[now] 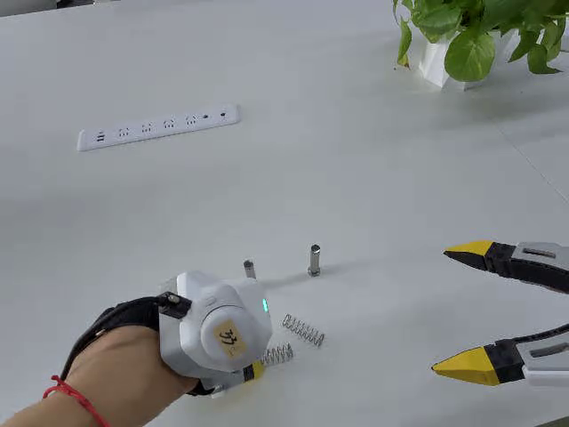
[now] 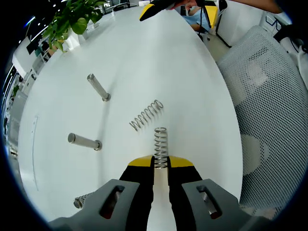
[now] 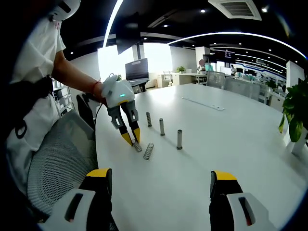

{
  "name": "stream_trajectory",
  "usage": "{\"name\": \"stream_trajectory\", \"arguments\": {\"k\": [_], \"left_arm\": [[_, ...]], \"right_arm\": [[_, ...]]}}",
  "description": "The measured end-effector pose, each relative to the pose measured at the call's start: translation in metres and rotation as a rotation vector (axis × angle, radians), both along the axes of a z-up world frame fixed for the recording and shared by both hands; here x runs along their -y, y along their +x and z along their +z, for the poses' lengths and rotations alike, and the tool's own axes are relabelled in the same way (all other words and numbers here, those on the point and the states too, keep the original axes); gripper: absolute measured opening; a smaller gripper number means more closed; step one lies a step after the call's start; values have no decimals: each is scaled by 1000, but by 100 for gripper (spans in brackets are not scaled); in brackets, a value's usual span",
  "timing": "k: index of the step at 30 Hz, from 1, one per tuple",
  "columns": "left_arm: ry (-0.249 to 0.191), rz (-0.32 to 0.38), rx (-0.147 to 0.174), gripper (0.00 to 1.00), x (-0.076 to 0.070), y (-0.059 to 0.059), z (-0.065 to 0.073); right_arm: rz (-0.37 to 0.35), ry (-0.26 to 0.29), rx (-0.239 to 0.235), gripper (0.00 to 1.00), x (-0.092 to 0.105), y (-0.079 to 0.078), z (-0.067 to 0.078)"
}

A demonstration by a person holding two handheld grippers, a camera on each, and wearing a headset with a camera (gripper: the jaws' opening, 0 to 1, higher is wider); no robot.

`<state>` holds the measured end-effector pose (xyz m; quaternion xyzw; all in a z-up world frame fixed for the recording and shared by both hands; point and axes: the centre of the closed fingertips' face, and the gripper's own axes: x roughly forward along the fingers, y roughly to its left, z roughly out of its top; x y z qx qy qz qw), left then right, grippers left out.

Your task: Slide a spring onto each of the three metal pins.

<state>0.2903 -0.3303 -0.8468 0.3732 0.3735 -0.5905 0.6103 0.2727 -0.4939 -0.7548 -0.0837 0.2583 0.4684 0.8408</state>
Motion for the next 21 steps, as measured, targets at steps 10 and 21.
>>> {"name": "stream_trajectory", "arguments": {"k": [10,21], "left_arm": [[-32,33,-32,6,-1,-7,1],[-134,112,-56,6,0,-9,20]], "right_arm": [[7,-1,-10,82,-4,-2,-1],[26,-2,-9,81,-13,-1,4]]}}
